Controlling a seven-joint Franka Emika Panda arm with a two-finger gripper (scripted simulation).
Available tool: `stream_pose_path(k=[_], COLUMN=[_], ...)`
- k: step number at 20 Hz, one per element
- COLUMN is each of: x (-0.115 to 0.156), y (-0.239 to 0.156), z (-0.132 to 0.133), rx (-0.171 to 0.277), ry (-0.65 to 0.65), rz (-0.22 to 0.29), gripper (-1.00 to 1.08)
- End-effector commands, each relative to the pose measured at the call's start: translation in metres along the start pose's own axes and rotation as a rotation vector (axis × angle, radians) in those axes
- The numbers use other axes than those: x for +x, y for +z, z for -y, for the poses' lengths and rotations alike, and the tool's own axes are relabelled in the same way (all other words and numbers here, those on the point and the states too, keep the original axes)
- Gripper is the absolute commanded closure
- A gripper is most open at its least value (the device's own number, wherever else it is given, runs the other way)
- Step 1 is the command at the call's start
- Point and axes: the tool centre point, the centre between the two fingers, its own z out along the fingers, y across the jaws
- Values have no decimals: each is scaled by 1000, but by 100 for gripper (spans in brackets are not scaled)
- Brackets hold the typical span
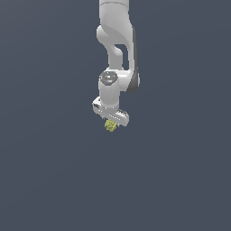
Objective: Pick up the object and move it to a goal position.
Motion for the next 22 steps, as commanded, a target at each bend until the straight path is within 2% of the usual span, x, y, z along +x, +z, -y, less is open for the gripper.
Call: stream_pose_path(k=[1,8,9,22], x=[-1,0,0,2], y=[12,24,24,22], z=[0,0,0,-1], rx=[0,0,0,1], ry=[1,2,2,2], rz=[0,0,0,0], gripper=[-92,-92,108,108])
